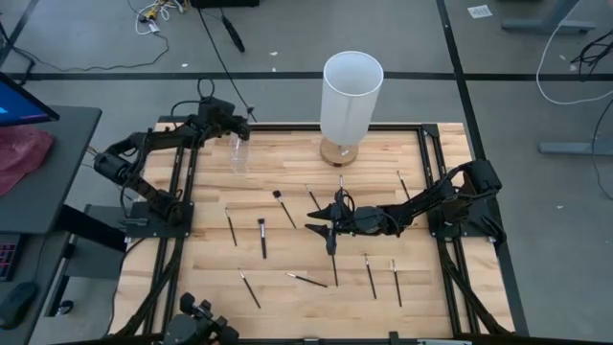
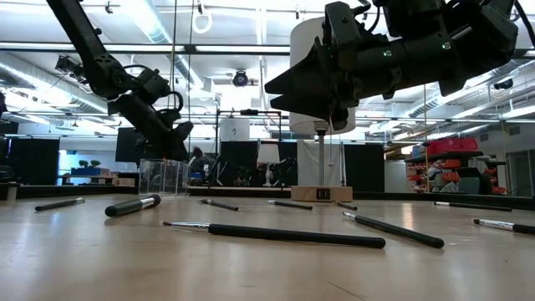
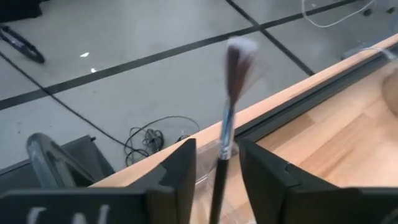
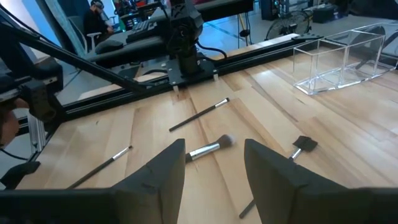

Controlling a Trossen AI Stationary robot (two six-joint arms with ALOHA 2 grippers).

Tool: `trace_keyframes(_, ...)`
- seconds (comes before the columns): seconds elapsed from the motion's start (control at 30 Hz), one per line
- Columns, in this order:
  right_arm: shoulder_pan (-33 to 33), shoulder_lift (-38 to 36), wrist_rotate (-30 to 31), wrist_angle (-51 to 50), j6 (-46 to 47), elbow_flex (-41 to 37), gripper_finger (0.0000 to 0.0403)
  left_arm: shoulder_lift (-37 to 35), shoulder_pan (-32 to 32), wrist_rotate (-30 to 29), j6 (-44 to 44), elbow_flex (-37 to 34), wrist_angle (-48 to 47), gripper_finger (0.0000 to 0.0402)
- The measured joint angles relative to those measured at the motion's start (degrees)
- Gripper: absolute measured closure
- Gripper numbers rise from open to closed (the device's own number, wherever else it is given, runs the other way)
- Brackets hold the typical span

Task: Put items in baskets/containers
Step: Put the black eyeshadow brush into the transparent organizer

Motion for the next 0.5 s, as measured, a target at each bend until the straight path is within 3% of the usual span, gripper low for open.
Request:
trace_keyframes(0.27,0.0,-1.57,-0.28,-2.85,0.02,0.02,0.0234,-11.35,-0.47,6.83,0.13,0.0,-6.99,0.0224)
trace_keyframes(0.5,0.02,-13.07,-0.33,-26.66,5.37,0.14,0.0234,-25.88,-10.66,6.88,2.6,-0.01,-16.98,0.0236)
